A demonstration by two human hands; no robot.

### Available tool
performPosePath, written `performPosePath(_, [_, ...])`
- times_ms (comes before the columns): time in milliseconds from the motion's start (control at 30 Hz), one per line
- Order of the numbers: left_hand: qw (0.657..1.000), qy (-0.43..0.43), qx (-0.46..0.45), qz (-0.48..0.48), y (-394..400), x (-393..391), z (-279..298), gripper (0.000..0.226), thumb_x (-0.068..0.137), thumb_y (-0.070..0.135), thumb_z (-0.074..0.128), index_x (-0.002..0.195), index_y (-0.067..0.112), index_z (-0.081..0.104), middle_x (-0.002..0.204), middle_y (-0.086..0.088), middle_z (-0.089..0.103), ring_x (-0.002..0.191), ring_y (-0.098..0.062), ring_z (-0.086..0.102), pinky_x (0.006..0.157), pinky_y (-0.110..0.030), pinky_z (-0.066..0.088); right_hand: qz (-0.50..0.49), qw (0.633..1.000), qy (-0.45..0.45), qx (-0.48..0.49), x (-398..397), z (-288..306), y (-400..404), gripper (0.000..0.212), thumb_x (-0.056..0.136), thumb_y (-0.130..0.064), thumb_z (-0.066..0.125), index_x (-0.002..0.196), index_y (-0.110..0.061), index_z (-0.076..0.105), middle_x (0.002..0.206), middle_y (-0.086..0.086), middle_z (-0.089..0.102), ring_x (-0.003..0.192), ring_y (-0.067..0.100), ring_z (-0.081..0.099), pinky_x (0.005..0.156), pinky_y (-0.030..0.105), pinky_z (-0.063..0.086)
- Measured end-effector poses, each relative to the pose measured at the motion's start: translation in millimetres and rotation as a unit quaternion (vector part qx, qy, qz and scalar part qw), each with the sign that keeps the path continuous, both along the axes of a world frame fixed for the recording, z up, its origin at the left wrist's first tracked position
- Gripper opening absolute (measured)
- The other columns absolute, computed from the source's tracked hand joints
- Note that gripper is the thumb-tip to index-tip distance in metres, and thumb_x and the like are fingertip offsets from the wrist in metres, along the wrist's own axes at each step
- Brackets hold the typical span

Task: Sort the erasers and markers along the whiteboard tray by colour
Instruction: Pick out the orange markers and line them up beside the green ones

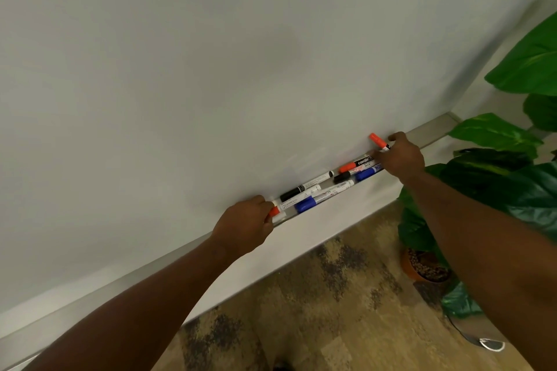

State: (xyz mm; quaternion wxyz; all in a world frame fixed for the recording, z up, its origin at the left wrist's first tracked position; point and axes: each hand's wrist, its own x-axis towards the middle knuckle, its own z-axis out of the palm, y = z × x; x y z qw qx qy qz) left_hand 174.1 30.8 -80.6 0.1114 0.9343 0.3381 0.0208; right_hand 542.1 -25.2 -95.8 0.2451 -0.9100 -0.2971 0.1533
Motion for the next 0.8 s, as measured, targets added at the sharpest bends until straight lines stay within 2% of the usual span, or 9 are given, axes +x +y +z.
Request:
performPosePath(200, [1.0, -0.009, -0.008, -0.022, -2.0, 10.0, 1.6, 0.029, 0.095, 0.034, 0.046, 0.117, 0.02, 0.059, 0.106, -0.002, 0.061, 0.09, -0.021, 0.063, 0.076, -0.034, 0.055, -0.052, 0.994, 0.071, 0.065, -4.9, -0.4, 2.6, 0.052, 0.083, -0.03, 0.071, 0.125, -0.017, 0.043, 0.106, 0.012, 0.063, 0.09, 0.028, 0.064, 0.08, 0.044, 0.057])
performPosePath(333, [0.999, -0.003, -0.02, -0.028, -2.5, 13.0, 2.0, 0.032, 0.096, 0.036, 0.046, 0.121, 0.019, 0.056, 0.113, -0.002, 0.06, 0.099, -0.019, 0.062, 0.082, -0.031, 0.055, -0.119, 0.982, 0.075, 0.125, -9.7, 1.5, 4.0, 0.035, 0.087, -0.025, 0.065, 0.117, -0.014, 0.052, 0.1, 0.009, 0.062, 0.083, 0.025, 0.062, 0.073, 0.036, 0.055])
performPosePath(467, [0.997, -0.025, -0.046, -0.047, -3.4, 30.8, 8.4, 0.034, 0.097, 0.036, 0.047, 0.123, 0.016, 0.056, 0.116, -0.006, 0.061, 0.104, -0.019, 0.061, 0.084, -0.029, 0.053, -0.122, 0.989, 0.03, 0.077, -9.3, 8.3, 2.9, 0.028, 0.091, -0.031, 0.058, 0.1, -0.006, 0.065, 0.087, 0.01, 0.065, 0.076, 0.025, 0.063, 0.068, 0.033, 0.052])
performPosePath(567, [0.997, -0.042, -0.035, -0.055, -2.5, 63.3, 16.2, 0.029, 0.094, 0.034, 0.048, 0.114, 0.017, 0.061, 0.104, -0.006, 0.065, 0.088, -0.021, 0.062, 0.073, -0.028, 0.05, -0.103, 0.994, 0.03, 0.036, -6.9, 9.5, 1.7, 0.027, 0.091, -0.032, 0.058, 0.096, -0.007, 0.065, 0.086, 0.011, 0.066, 0.075, 0.025, 0.064, 0.066, 0.031, 0.051])
performPosePath(633, [0.996, -0.053, -0.031, -0.061, -1.9, 85.6, 19.9, 0.028, 0.093, 0.035, 0.05, 0.107, 0.016, 0.064, 0.097, -0.006, 0.066, 0.082, -0.023, 0.063, 0.072, -0.034, 0.053, -0.097, 0.995, 0.033, 0.018, -3.9, 7.4, 0.2, 0.026, 0.09, -0.033, 0.06, 0.094, -0.007, 0.064, 0.086, 0.011, 0.067, 0.077, 0.025, 0.065, 0.068, 0.032, 0.052])
performPosePath(700, [0.996, -0.051, -0.034, -0.067, -0.8, 104.9, 21.0, 0.029, 0.092, 0.035, 0.052, 0.106, 0.015, 0.066, 0.097, -0.008, 0.066, 0.082, -0.025, 0.064, 0.073, -0.039, 0.055, -0.088, 0.995, 0.043, 0.008, -3.4, 6.4, -2.3, 0.025, 0.09, -0.033, 0.061, 0.092, -0.008, 0.062, 0.086, 0.01, 0.066, 0.078, 0.025, 0.065, 0.07, 0.032, 0.053])
performPosePath(800, [0.997, -0.033, -0.04, -0.064, -0.2, 130.7, 18.8, 0.03, 0.092, 0.035, 0.055, 0.111, 0.014, 0.065, 0.102, -0.01, 0.066, 0.088, -0.027, 0.064, 0.076, -0.038, 0.056, -0.068, 0.996, 0.057, -0.002, -2.1, 4.1, -4.4, 0.024, 0.088, -0.033, 0.061, 0.09, -0.01, 0.063, 0.085, 0.009, 0.067, 0.077, 0.023, 0.066, 0.067, 0.032, 0.054])
